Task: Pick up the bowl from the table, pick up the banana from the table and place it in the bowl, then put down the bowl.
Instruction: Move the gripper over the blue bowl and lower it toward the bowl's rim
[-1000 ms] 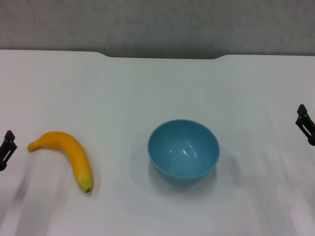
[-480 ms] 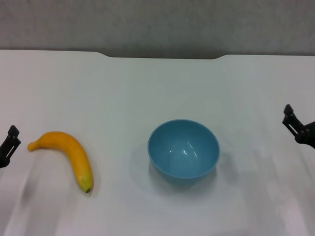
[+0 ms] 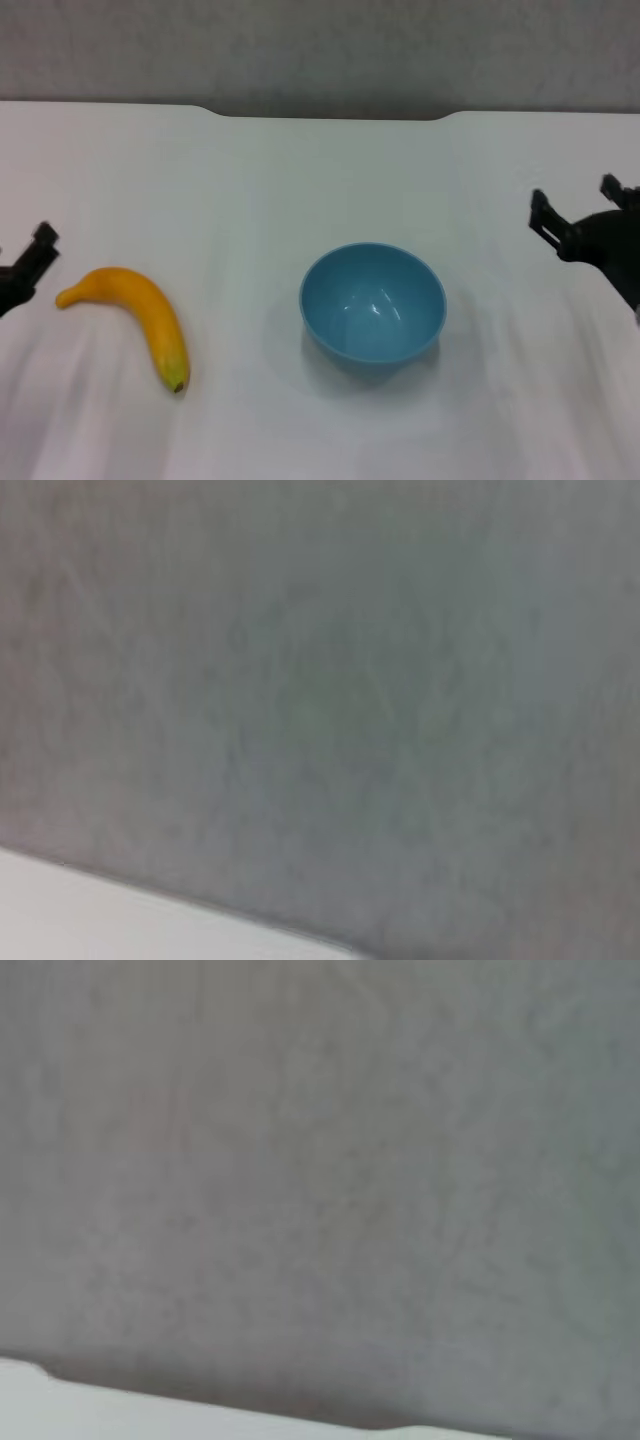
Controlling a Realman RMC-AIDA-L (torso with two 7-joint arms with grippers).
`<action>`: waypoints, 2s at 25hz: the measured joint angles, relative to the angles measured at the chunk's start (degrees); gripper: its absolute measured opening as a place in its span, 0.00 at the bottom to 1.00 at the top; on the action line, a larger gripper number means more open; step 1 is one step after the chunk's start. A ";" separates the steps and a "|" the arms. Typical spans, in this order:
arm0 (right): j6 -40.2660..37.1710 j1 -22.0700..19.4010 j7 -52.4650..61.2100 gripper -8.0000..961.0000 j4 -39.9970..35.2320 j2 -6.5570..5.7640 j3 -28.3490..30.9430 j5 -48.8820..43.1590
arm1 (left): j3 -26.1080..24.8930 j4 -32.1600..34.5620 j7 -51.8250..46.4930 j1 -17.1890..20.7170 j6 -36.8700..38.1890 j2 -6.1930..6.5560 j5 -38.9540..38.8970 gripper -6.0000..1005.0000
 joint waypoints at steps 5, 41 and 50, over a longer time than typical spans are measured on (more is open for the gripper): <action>15.14 -0.64 -2.41 0.90 -9.82 0.08 3.81 -0.01 | 0.72 -15.21 -4.21 2.86 20.62 -0.27 10.24 0.85; 56.06 19.43 11.99 0.77 -7.29 0.53 6.07 -8.44 | 4.23 -30.24 2.17 -1.12 56.17 -0.41 9.50 0.85; 54.00 19.78 12.81 0.77 -4.59 0.49 3.74 -6.97 | 4.28 -30.24 2.22 -1.19 56.24 -0.37 9.63 0.85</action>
